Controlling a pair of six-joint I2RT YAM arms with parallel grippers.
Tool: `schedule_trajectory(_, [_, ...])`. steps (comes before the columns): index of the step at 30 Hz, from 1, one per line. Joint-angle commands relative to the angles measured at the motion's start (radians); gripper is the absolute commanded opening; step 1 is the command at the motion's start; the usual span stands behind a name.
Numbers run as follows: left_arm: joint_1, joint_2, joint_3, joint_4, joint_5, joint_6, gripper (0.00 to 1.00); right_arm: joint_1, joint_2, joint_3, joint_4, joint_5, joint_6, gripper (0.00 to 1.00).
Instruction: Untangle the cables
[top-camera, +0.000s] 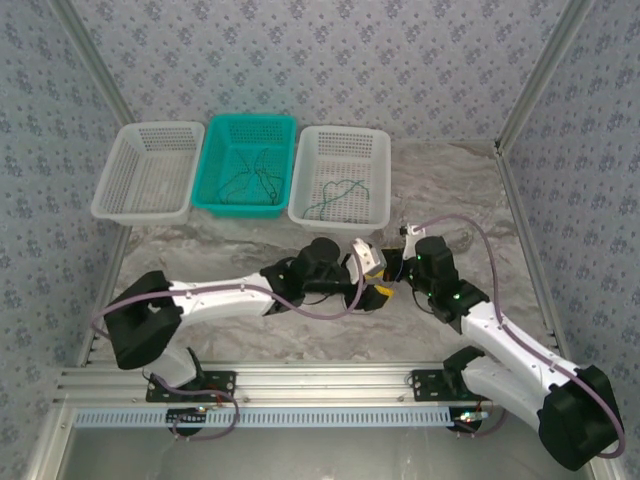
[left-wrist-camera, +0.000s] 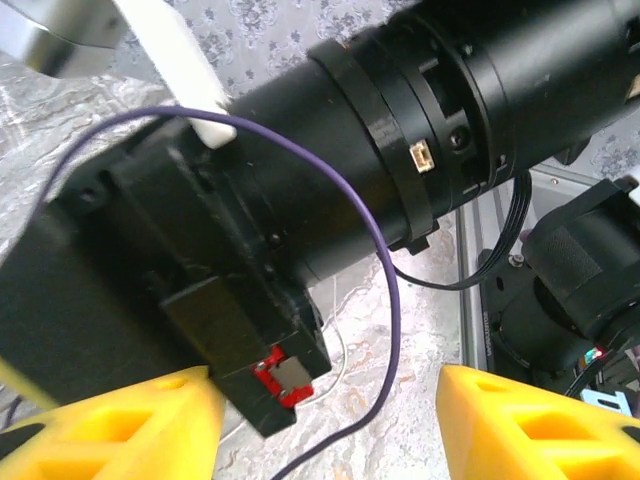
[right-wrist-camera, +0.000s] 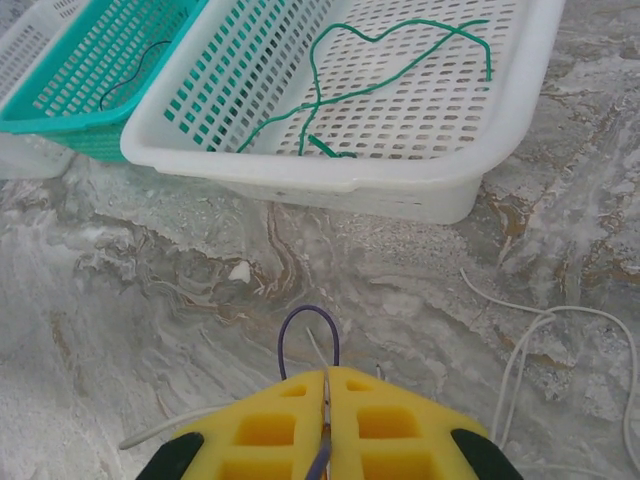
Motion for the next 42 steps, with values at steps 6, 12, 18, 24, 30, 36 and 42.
schedule_trajectory(6, [-0.018, 0.112, 0.024, 0.225, -0.052, -0.022, 0.33, 0.007, -0.001, 0.049, -0.028, 0.029, -0.002, 0.06])
schedule_trajectory(12, [-0.018, 0.043, 0.006, 0.206, -0.064, -0.016, 0.0, -0.001, 0.005, 0.032, -0.074, 0.185, 0.019, 0.1])
schedule_trajectory(18, [-0.007, -0.169, -0.008, 0.085, -0.102, -0.018, 0.0, -0.054, 0.086, -0.078, -0.013, 0.314, 0.084, 0.16])
schedule_trajectory(24, [0.067, -0.424, -0.049, 0.043, -0.194, -0.067, 0.0, -0.099, 0.243, -0.099, 0.024, 0.271, 0.148, 0.21])
schedule_trajectory(30, [0.154, -0.651, -0.111, -0.06, -0.368, -0.083, 0.0, -0.108, 0.287, -0.073, -0.003, 0.266, 0.144, 0.32])
schedule_trajectory(36, [0.277, -0.9, -0.222, -0.1, -0.45, -0.174, 0.0, -0.125, 0.237, -0.094, 0.001, 0.26, 0.154, 0.35])
schedule_trajectory(42, [0.4, -1.005, -0.265, -0.201, -0.417, -0.283, 0.0, -0.126, 0.187, -0.084, 0.007, 0.166, 0.145, 0.53])
